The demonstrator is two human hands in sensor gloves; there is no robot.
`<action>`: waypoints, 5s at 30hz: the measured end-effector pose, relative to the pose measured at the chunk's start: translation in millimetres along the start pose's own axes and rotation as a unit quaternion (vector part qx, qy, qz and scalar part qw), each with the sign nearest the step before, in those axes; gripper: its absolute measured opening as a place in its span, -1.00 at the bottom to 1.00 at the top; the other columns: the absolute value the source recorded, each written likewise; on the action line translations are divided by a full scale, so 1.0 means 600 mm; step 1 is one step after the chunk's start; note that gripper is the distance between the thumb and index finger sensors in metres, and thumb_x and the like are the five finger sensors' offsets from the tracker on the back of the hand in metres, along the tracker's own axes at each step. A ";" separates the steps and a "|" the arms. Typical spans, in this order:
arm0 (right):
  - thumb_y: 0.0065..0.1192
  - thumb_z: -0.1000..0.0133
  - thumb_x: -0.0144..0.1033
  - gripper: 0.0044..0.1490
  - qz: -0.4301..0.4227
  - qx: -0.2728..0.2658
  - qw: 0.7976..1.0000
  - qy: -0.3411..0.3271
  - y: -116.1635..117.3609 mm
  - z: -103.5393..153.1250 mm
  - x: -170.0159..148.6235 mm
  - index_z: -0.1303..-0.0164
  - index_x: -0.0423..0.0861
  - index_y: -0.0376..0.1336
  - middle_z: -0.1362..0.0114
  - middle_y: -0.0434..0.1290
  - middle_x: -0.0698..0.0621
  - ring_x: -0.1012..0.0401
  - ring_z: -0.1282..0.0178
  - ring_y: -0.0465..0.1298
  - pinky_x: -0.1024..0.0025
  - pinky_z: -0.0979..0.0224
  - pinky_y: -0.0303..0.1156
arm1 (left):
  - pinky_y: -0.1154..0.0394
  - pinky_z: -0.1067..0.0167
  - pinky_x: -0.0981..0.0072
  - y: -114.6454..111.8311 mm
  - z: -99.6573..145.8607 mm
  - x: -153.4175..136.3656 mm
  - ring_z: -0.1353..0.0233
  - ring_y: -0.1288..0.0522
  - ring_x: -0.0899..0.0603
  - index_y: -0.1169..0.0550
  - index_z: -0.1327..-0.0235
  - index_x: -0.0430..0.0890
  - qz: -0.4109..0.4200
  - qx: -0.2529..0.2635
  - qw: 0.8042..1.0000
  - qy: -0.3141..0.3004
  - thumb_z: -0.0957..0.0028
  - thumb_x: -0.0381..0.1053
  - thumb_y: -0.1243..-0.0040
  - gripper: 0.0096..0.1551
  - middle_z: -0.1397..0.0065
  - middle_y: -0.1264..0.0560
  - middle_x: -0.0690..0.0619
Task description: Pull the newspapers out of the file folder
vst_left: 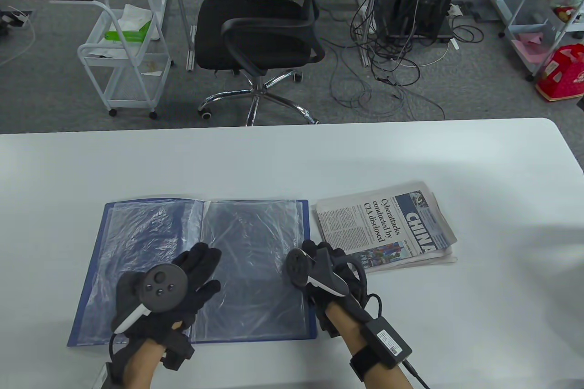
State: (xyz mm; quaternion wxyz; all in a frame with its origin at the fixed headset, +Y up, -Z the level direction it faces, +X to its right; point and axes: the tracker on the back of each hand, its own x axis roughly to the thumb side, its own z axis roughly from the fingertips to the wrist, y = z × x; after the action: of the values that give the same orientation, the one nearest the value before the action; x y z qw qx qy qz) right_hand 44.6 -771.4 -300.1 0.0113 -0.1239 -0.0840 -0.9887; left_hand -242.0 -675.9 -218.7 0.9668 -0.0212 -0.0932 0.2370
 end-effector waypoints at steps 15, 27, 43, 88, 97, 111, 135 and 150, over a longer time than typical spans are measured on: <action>0.31 0.11 0.06 -0.28 -0.002 0.000 1.000 0.001 0.000 0.000 -0.001 -0.33 0.31 0.25 -0.63 0.27 0.03 -0.12 -0.59 0.34 -0.28 -0.47 0.24 | -0.14 -0.42 -0.44 0.014 0.018 -0.230 -0.64 -0.19 -0.56 -0.45 -0.59 -0.03 0.080 0.008 0.967 0.243 -0.03 0.11 -0.21 -0.22 -0.74 -0.26 -0.22; 0.31 0.11 0.06 -0.28 -0.005 0.001 1.000 0.002 0.000 0.000 -0.002 -0.33 0.31 0.25 -0.63 0.26 0.03 -0.11 -0.60 0.33 -0.29 -0.47 0.24 | 0.09 -0.42 -0.43 -0.042 0.032 -0.322 -0.62 0.18 -0.53 -0.15 -0.68 -0.04 0.118 -0.051 0.926 0.355 -0.04 0.15 -0.17 -0.06 -0.73 0.12 -0.31; 0.33 0.11 0.02 -0.28 -0.013 0.005 1.000 0.006 -0.002 -0.001 -0.001 -0.33 0.30 0.25 -0.60 0.27 0.01 -0.14 -0.59 0.32 -0.28 -0.47 0.25 | 0.01 -0.39 -0.31 -0.030 0.039 -0.311 -0.60 0.06 -0.47 -0.16 -0.68 -0.18 0.330 -0.024 0.900 0.283 -0.09 0.21 -0.06 -0.06 -0.72 -0.06 -0.38; 0.25 0.08 0.04 -0.30 -0.205 -0.088 0.974 0.035 -0.074 0.014 -0.086 -0.33 0.19 0.28 -0.56 0.34 -0.05 -0.10 -0.53 0.41 -0.22 -0.42 0.33 | -0.78 0.34 0.16 -0.125 -0.084 -0.012 0.36 -0.90 -0.06 -0.66 -0.19 -0.19 0.298 -0.064 0.938 0.167 -0.04 -0.04 -0.32 -0.51 0.00 -0.82 -0.05; 0.23 0.07 0.05 -0.31 -0.254 -0.201 0.944 0.058 -0.130 0.043 -0.143 -0.32 0.17 0.29 -0.55 0.36 -0.06 -0.14 -0.53 0.39 -0.24 -0.41 0.32 | -0.78 0.27 0.13 -0.177 -0.135 0.083 0.28 -0.90 -0.10 -0.65 -0.23 -0.18 0.228 -0.120 0.956 0.143 -0.07 0.02 -0.29 -0.49 -0.11 -0.80 -0.09; 0.24 0.07 0.05 -0.31 -0.258 -0.198 0.944 0.059 -0.125 0.043 -0.158 -0.33 0.17 0.29 -0.54 0.37 -0.07 -0.16 -0.54 0.38 -0.26 -0.40 0.30 | -0.62 -0.01 -0.27 -0.213 -0.121 0.163 -0.12 -0.75 -0.49 -0.58 -0.40 -0.31 0.127 -0.149 0.973 0.125 -0.06 0.09 -0.19 -0.26 -0.39 -0.61 -0.44; 0.23 0.07 0.09 -0.28 -0.058 -0.308 0.949 0.037 -0.154 0.074 -0.122 -0.36 0.22 0.25 -0.61 0.28 -0.03 -0.18 -0.61 0.28 -0.31 -0.47 0.19 | -0.10 -0.44 -0.52 -0.002 -0.014 0.068 -0.66 -0.19 -0.57 -0.39 -0.63 -0.01 -0.116 0.136 0.982 -0.058 -0.06 0.15 -0.15 -0.20 -0.74 -0.28 -0.21; 0.24 0.08 0.10 -0.28 0.032 -0.290 0.956 0.040 -0.120 0.058 -0.114 -0.36 0.25 0.24 -0.63 0.26 0.00 -0.16 -0.63 0.26 -0.32 -0.51 0.15 | -0.04 -0.44 -0.53 -0.064 -0.016 0.021 -0.67 -0.13 -0.56 -0.32 -0.66 0.03 -0.141 0.094 0.985 -0.024 -0.07 0.18 -0.12 -0.18 -0.77 -0.19 -0.18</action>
State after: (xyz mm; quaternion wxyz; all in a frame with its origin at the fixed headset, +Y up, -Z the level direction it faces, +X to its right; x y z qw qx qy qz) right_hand 116.0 -694.8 -295.6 0.0098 -0.0853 0.2104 -0.9738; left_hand -211.9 -704.3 -222.5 0.9857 0.0886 -0.0958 0.1068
